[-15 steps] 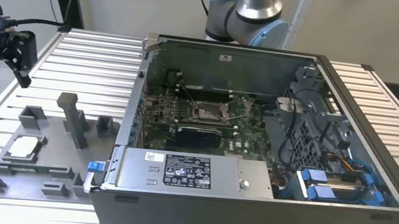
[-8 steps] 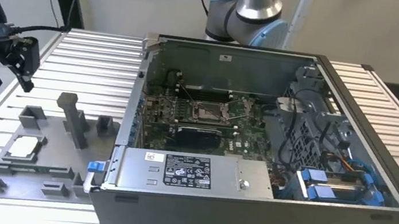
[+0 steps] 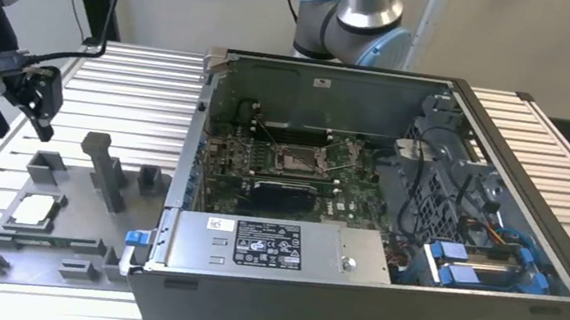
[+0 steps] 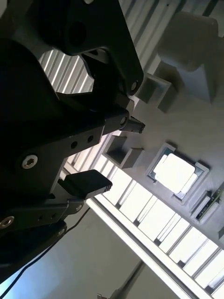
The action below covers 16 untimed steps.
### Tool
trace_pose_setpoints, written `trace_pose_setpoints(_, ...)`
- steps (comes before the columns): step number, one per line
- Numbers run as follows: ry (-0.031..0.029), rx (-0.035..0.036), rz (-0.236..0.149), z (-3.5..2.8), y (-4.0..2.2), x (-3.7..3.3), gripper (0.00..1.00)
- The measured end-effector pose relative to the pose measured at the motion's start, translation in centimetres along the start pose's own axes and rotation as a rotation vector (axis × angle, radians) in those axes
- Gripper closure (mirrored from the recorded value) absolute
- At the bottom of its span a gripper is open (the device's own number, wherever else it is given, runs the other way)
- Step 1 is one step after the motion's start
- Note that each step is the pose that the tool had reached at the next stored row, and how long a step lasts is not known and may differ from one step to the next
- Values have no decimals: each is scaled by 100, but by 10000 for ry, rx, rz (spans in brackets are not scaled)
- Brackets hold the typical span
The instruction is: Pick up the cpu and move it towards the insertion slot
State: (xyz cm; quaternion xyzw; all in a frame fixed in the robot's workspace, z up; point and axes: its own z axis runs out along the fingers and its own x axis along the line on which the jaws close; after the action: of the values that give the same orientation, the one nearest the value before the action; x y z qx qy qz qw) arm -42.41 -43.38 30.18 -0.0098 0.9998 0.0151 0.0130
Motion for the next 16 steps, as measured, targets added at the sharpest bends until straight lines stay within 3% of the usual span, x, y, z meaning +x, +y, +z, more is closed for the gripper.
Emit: trace_pose_setpoints(16, 3, 0, 12, 270, -9, -71, 0)
